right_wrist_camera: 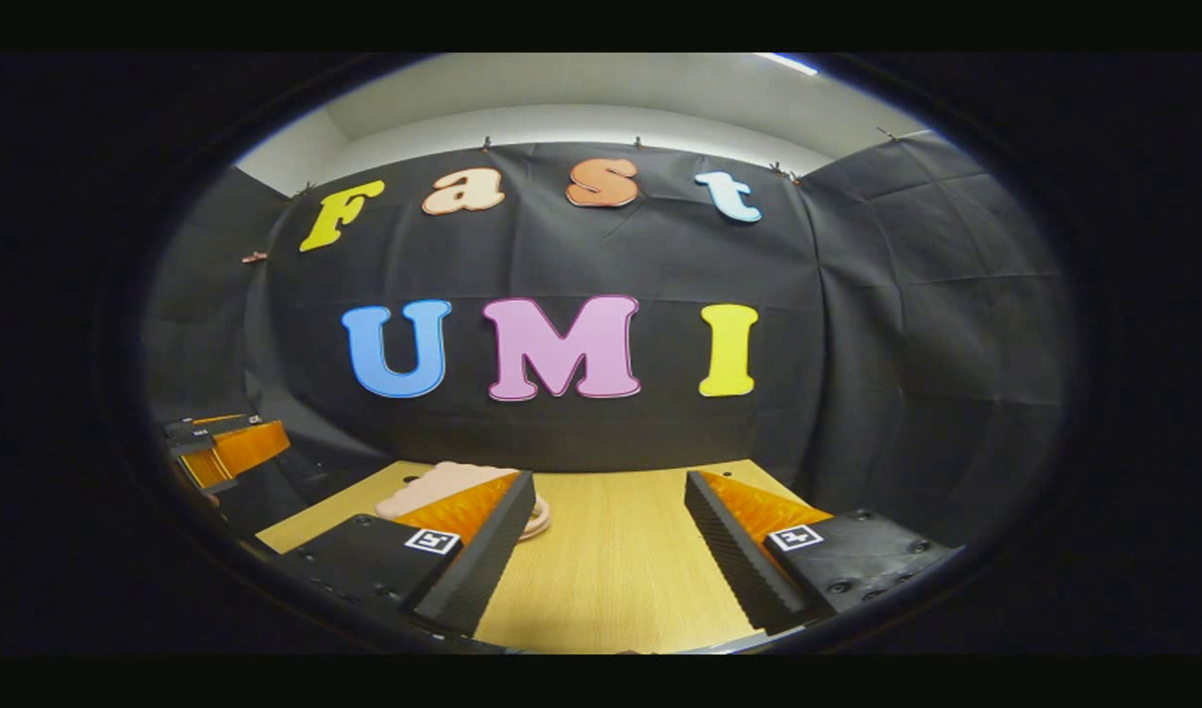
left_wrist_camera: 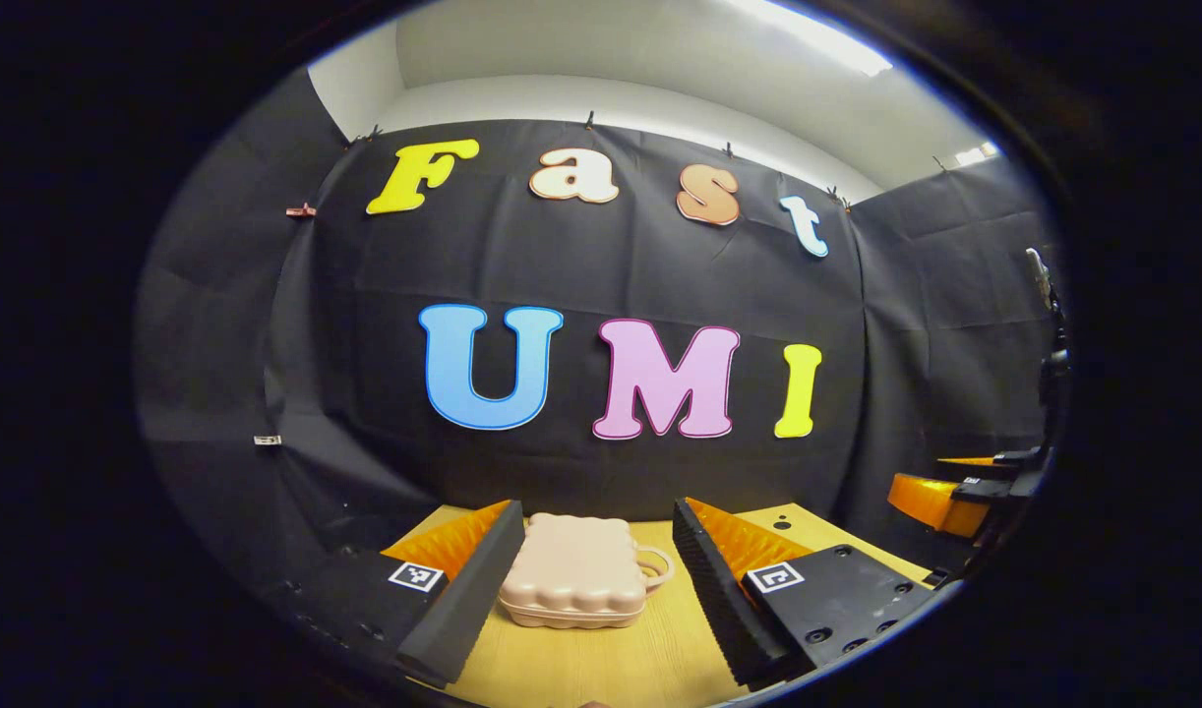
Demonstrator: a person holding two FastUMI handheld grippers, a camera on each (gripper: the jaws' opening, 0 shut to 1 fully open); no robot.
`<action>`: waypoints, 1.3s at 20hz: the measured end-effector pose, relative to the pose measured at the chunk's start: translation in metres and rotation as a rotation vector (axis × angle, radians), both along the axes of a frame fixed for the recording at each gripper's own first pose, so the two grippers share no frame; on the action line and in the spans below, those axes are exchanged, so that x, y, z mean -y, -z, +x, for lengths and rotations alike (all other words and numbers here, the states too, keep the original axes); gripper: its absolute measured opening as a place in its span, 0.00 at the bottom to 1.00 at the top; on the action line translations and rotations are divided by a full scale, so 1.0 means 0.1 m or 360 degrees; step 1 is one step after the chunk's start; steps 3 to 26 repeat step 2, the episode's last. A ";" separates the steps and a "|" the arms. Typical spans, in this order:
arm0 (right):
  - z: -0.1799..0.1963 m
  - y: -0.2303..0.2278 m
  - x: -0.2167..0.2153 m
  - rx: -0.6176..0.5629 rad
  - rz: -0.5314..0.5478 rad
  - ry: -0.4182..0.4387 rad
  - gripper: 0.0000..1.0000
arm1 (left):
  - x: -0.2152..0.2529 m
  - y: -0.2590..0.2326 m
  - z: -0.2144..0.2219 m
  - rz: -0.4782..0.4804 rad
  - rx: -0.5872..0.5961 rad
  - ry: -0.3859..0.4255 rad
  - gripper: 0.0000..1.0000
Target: First open the suitcase, pack the skin care products into it, and then close the suitcase.
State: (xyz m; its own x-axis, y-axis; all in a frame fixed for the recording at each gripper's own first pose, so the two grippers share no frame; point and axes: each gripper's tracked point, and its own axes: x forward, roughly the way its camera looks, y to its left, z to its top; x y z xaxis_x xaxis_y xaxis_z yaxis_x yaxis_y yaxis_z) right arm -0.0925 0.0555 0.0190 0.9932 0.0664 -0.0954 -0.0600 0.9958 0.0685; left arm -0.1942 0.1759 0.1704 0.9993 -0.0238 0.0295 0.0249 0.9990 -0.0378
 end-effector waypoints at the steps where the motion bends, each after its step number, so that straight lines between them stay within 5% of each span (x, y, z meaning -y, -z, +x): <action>1: 0.00 0.00 0.00 -0.0005 -0.0004 -0.0006 0.97 | 0.02 -0.01 -0.01 -0.0001 0.0006 0.0005 0.96; 26: -0.01 -0.01 -0.01 -0.0003 -0.0020 -0.0013 0.97 | 0.03 0.00 -0.01 -0.0002 0.0011 0.0006 0.96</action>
